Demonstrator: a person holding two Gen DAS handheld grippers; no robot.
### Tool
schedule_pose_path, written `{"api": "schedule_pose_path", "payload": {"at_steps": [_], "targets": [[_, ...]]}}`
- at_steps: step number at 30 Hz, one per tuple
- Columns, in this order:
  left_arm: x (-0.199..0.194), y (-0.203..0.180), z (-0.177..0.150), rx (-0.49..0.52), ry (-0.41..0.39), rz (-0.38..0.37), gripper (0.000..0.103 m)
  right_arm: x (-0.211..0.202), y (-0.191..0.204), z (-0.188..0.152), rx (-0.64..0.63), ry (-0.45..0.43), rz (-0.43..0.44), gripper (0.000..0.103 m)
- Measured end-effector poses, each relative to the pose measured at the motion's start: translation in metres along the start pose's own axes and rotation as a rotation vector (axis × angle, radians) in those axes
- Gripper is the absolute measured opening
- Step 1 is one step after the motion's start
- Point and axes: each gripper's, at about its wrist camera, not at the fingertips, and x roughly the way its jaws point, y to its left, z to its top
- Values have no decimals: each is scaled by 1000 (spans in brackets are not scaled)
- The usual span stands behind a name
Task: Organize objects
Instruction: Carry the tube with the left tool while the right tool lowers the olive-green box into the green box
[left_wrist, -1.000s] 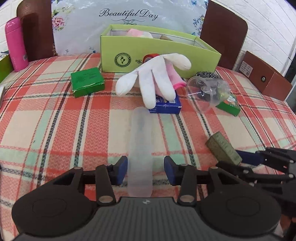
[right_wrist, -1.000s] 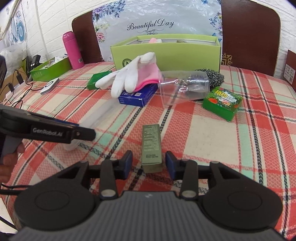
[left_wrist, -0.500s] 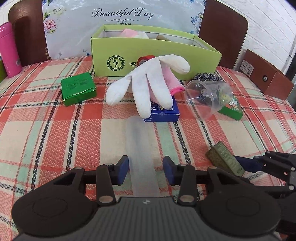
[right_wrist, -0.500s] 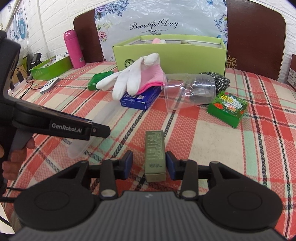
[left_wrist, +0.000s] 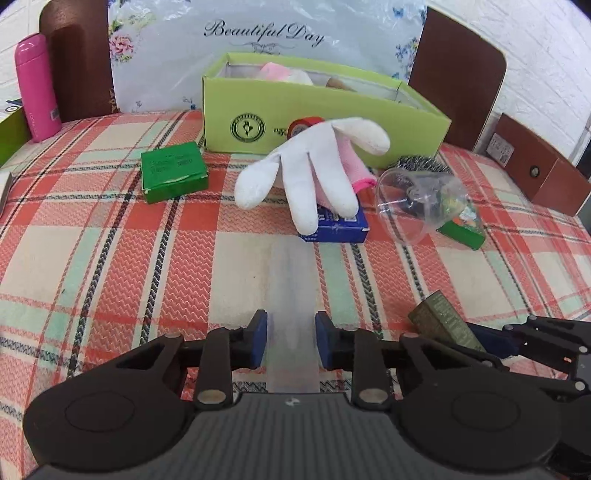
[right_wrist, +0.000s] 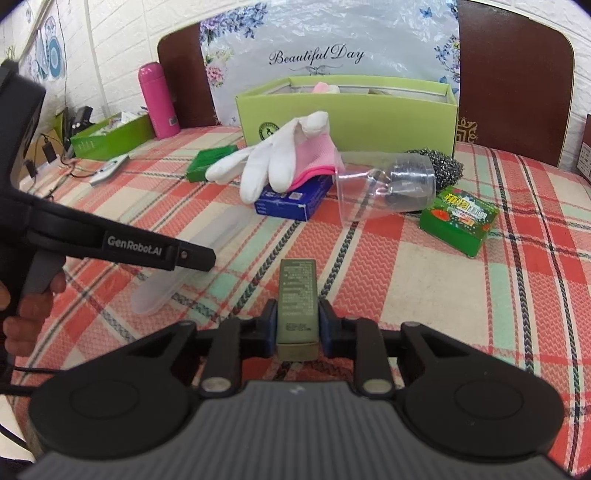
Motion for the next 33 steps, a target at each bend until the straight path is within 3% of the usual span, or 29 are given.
{"api": "schedule_pose_path", "payload": {"at_steps": [7, 16, 25, 33], "targets": [[-52, 4, 18, 0, -112, -77, 29, -37, -4, 31, 22, -128, 71, 22], [-78, -3, 92, 15, -286, -151, 29, -49, -20, 98, -17, -277, 50, 22], [-36, -21, 169, -4, -319, -186, 29, -9, -43, 155, -56, -324, -73, 22], [37, -18, 213, -57, -255, -195, 29, 54, -81, 185, -35, -273, -137, 22]]}}
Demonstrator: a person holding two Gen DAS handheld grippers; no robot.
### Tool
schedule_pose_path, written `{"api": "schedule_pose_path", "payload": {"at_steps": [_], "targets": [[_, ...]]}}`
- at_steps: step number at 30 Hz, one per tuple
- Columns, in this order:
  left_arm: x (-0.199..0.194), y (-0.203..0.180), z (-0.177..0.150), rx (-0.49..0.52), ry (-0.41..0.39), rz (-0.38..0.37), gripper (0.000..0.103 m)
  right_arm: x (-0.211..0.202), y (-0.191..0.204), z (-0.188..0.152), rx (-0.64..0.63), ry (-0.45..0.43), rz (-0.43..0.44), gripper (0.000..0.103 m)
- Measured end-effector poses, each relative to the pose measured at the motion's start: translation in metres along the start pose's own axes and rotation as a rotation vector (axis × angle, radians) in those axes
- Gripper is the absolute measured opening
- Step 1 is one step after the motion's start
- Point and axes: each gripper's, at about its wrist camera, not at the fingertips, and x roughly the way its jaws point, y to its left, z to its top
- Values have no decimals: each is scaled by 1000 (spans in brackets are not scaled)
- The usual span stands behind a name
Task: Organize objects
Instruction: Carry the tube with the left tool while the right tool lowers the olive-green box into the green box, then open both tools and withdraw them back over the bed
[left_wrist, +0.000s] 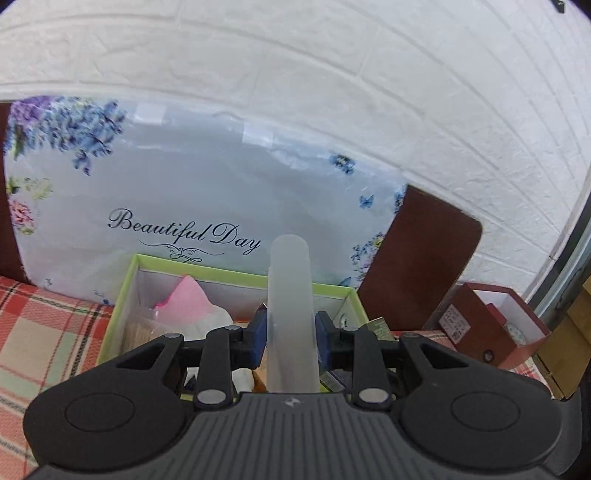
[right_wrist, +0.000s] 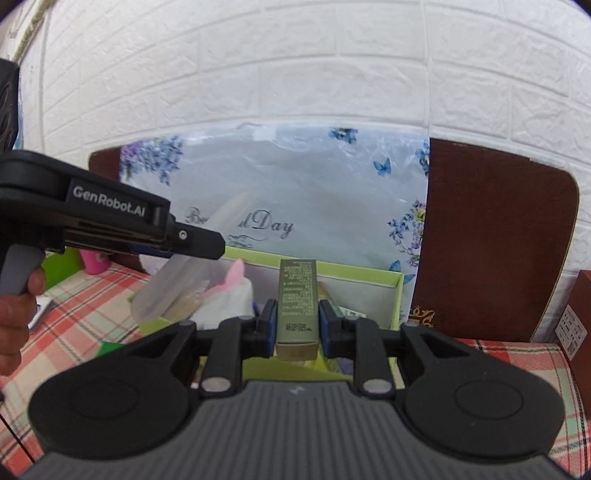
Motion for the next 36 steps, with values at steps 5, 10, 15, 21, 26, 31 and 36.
{"api": "schedule_pose_path", "payload": {"at_steps": [5, 10, 15, 21, 26, 31, 36], "targets": [[37, 12, -2, -21, 37, 15, 29, 38, -12, 1, 0, 33, -25, 22], [48, 21, -10, -14, 10, 63, 84, 68, -9, -13, -44, 78, -33, 42], [37, 27, -20, -19, -7, 133, 89, 65, -3, -27, -78, 63, -91, 94], [16, 21, -24, -33, 17, 133, 89, 39, -4, -21, -43, 48, -71, 103], [-21, 4, -26, -10, -24, 149, 89, 2, -3, -15, -13, 19, -56, 103], [-63, -12, -38, 20, -58, 125, 89, -37, 0, -20, 38, -1, -75, 103], [-90, -28, -63, 48, -47, 129, 89, -78, 5, -40, 85, -12, -62, 103]]}}
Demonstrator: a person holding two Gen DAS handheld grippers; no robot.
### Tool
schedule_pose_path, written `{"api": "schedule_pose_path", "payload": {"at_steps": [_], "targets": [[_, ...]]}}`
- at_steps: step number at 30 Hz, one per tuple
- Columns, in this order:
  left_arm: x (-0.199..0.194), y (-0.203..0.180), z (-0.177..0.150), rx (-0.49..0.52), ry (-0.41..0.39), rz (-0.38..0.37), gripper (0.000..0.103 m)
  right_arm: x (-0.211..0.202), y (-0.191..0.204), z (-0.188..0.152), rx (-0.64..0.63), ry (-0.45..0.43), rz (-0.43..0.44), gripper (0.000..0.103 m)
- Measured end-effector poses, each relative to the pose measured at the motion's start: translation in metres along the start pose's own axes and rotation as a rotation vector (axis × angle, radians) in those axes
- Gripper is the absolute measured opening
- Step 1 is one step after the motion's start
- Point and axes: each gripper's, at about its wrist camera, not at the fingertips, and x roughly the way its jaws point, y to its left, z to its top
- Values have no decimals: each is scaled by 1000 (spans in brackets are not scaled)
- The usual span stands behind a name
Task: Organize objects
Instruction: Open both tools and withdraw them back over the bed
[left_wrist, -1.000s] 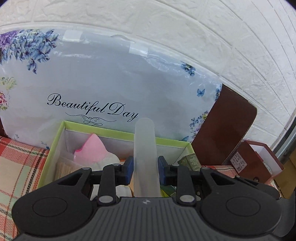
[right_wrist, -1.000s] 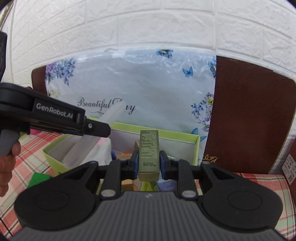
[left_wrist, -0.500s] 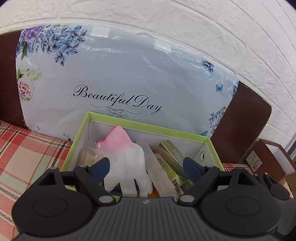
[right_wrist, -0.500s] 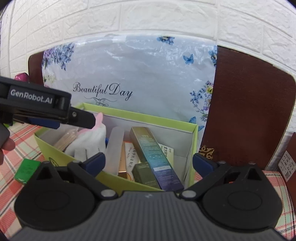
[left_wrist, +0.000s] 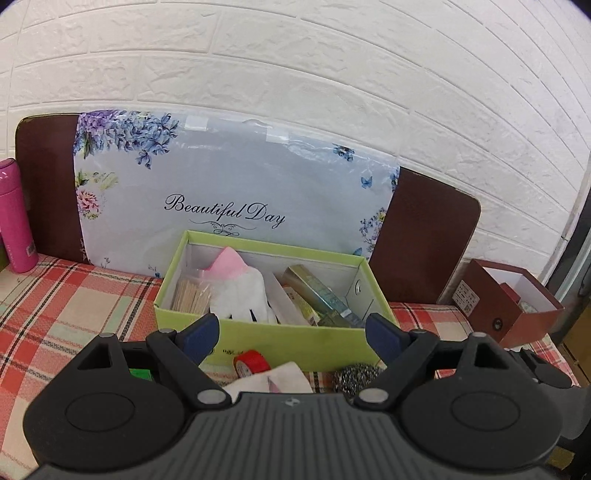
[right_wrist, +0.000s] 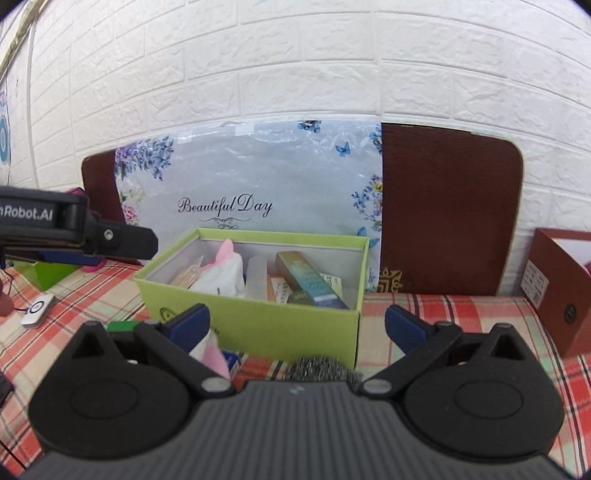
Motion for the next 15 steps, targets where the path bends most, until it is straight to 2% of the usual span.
{"api": "schedule_pose_path", "payload": {"at_steps": [5, 10, 15], "targets": [[-13, -8, -28, 52, 43, 22, 89, -29, -3, -31, 69, 39, -9, 103], [-16, -5, -57, 45, 101, 47, 89, -39, -6, -61, 143, 105, -4, 103], [-18, 2, -79, 22, 148, 92, 89, -46, -4, -81, 158, 145, -15, 103]]}}
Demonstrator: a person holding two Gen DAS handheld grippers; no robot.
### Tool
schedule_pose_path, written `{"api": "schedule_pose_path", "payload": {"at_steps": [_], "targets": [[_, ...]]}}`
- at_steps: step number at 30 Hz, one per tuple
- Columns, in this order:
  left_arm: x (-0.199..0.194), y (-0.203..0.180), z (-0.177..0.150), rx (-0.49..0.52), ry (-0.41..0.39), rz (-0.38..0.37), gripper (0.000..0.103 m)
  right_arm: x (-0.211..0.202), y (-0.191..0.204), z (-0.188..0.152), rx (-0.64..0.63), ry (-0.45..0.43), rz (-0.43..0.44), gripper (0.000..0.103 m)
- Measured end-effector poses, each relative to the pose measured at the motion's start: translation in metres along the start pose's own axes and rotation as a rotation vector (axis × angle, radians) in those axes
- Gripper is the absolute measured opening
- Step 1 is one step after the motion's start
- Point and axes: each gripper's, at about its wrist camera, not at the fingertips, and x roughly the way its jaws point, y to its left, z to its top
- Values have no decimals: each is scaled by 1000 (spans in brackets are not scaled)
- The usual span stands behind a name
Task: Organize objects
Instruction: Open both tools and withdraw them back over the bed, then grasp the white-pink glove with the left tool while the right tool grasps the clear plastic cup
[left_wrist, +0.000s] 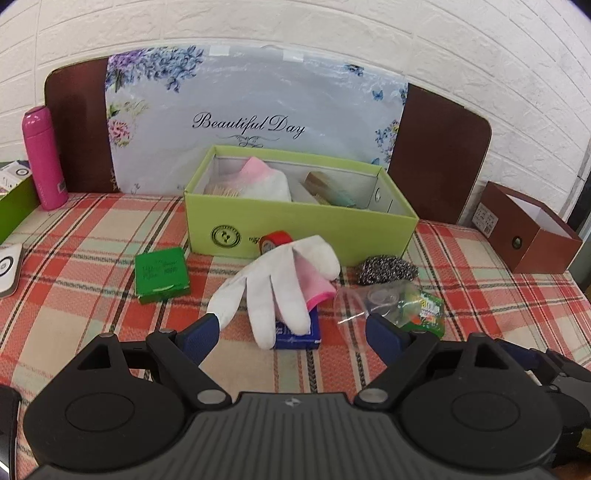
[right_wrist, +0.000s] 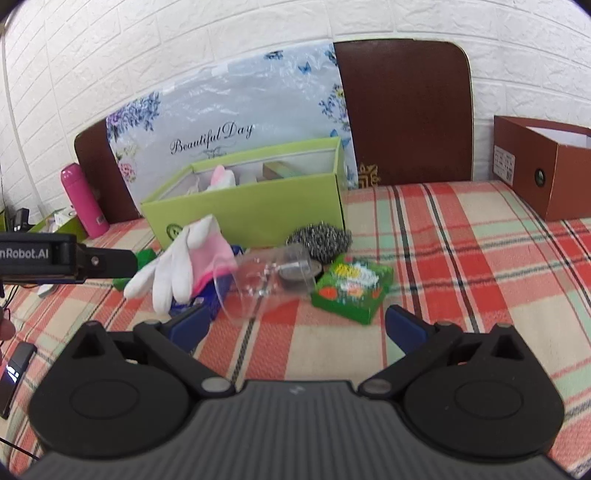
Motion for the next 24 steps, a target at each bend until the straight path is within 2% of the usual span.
{"api": "schedule_pose_path", "payload": {"at_steps": [10, 16, 20, 24], "targets": [[9, 16, -30, -42, 93, 44, 89, 0, 5, -22, 4, 55, 1, 103], [11, 30, -35, -77, 100, 28, 89, 8, 11, -24, -3, 76, 21, 103], [11, 41, -34, -100, 95, 43, 89, 16, 19, -13, -16, 52, 32, 103], [10, 52, -31, -128, 87, 38, 89, 33, 37, 6, -125, -2, 31, 103]]}}
